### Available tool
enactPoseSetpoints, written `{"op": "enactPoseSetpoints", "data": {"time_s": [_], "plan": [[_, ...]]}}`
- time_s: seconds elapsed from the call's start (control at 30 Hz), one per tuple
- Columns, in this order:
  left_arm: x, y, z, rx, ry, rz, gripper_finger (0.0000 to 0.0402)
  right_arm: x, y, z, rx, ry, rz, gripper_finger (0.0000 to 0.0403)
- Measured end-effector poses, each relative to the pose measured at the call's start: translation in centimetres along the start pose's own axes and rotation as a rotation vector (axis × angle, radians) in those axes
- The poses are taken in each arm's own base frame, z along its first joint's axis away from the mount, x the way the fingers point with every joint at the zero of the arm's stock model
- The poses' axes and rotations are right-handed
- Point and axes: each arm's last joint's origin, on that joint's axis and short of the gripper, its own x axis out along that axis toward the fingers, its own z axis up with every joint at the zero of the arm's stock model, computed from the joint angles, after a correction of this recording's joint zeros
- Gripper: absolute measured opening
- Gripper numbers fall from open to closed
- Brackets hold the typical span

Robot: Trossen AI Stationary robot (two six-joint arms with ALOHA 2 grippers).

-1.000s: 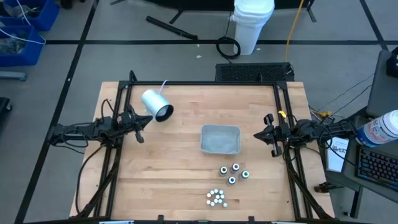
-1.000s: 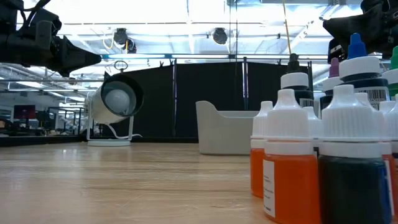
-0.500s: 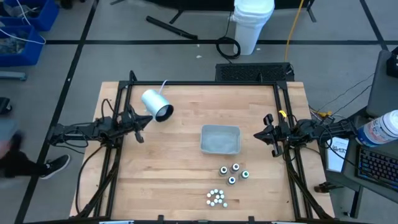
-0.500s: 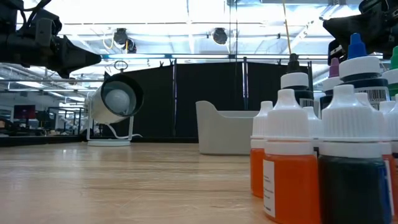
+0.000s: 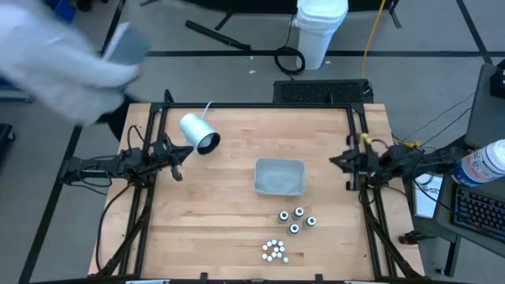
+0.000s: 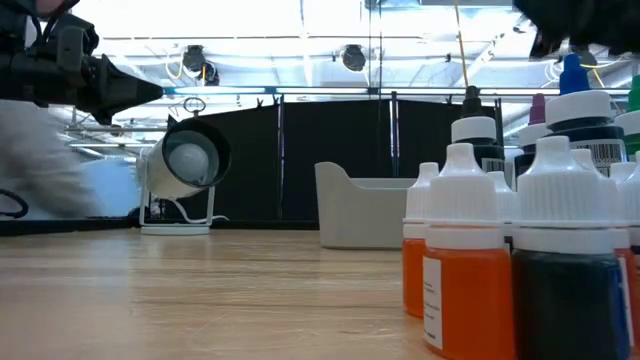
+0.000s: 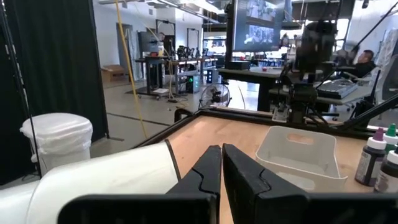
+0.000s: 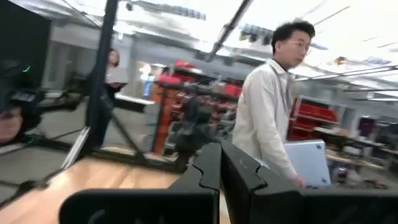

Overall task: Pick & Place food coloring
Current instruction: Put the big green food coloring bottle into the gray bin

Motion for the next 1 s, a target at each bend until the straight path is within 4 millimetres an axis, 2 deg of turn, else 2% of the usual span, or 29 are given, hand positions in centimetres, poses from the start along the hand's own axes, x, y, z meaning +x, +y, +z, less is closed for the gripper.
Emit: {"op": "enactPoseSetpoints", "data": {"time_s": [0.13,0.3,0.53,0.63,0.8,1.0], "plan": [[0.0,0.0,0.0,0.046,0.0,0.0,0.0024,1.7,-0.5,2.4,-0.01,0.271,-0.004,0.0],[0.0,0.0,0.0,0.134,-0.004,0.001,0.0024,4.2,-1.0,6.8,-0.021,0.536,0.002,0.0],[0.0,0.0,0.0,0.176,0.001,0.008,0.0024,7.7,0.4,11.1,0.05,0.794,0.118,0.0],[0.0,0.0,0.0,0.178,0.002,0.009,0.0024,9.0,1.8,12.2,0.085,0.861,0.158,0.0],[0.0,0.0,0.0,0.179,0.002,0.01,0.0024,10.1,5.0,12.8,0.109,0.969,0.203,0.0],[0.0,0.1,0.0,0.178,0.003,0.023,0.0024,10.7,8.9,11.5,0.204,1.105,0.187,0.0015]]}}
